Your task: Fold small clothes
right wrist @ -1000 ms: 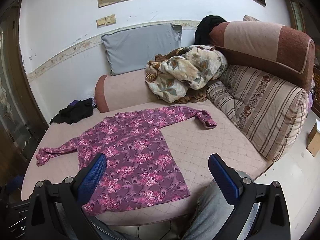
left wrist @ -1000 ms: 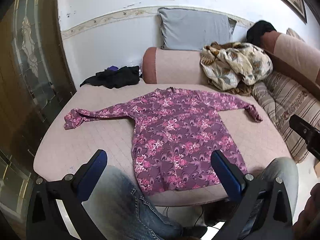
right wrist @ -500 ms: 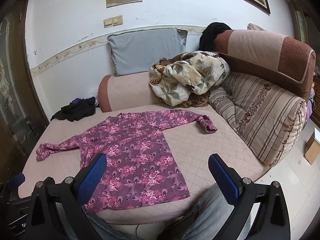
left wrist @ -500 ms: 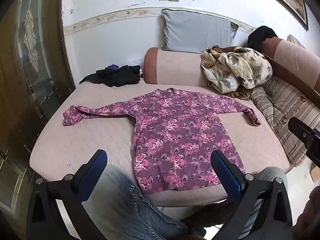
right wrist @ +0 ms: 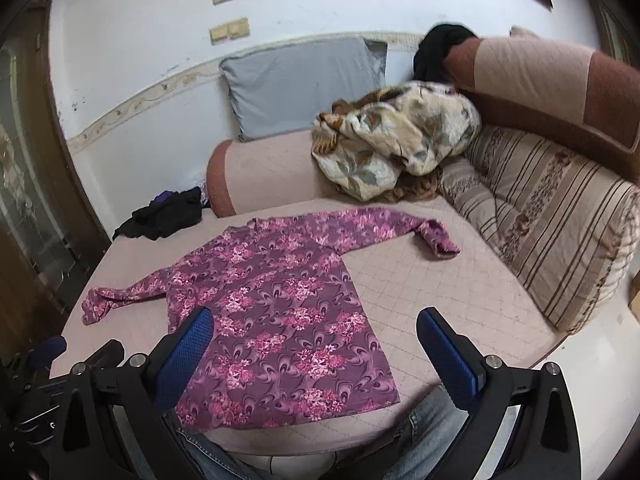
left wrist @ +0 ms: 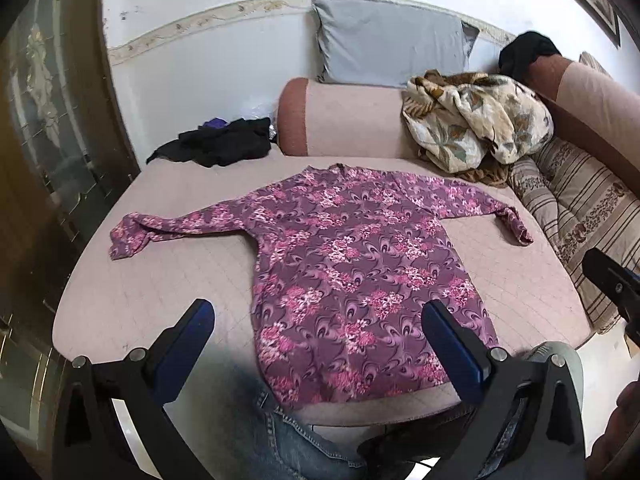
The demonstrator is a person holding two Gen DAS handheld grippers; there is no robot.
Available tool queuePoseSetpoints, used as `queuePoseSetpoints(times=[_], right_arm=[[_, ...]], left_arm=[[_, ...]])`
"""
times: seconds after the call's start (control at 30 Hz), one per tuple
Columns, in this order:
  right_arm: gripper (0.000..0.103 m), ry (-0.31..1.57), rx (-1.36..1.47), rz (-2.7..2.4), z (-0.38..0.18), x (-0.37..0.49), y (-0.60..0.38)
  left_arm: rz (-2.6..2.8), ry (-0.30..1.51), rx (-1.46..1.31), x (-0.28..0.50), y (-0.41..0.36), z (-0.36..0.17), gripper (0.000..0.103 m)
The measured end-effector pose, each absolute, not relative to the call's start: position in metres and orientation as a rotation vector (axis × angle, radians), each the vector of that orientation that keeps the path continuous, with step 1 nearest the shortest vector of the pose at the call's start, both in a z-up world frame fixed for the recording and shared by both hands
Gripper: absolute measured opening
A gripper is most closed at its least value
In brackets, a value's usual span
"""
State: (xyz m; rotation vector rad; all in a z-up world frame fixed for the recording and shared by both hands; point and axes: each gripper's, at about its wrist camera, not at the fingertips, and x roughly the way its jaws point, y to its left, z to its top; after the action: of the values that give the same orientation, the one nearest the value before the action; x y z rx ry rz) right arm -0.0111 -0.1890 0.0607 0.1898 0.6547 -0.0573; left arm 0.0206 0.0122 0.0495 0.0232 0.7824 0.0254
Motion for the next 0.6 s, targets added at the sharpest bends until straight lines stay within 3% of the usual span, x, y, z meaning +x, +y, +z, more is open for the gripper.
queuePoseSetpoints(times=[0.17, 0.23, 0.33, 0.4, 0.6], right_arm=[[0.101, 0.709, 0.282, -0.047, 0.038, 0.032, -0.222], [0.09, 0.731, 0.333, -0.04, 0.032, 0.058, -0.242], [0.084, 0.74, 0.368, -0.052, 0.033, 0.094, -0.268], [0.077, 0.731, 0.362, -0.05, 0.044, 0.119, -0.281], [0.08, 0.668, 0.371, -0.023, 0.116, 0.173, -0.313]], left_arm=[[-0.01, 0.826, 0.041, 0.071, -0.007, 0.038, 0.103], [-0.003, 0.825, 0.066, 0.09, -0.015, 0.036, 0.103], [0.002, 0.822, 0.087, 0.124, -0.027, 0.039, 0.103], [-0.002, 0.8, 0.112, 0.142, -0.036, 0.049, 0.103], [-0.039, 0.679, 0.092, 0.184, -0.037, 0.121, 0.103]])
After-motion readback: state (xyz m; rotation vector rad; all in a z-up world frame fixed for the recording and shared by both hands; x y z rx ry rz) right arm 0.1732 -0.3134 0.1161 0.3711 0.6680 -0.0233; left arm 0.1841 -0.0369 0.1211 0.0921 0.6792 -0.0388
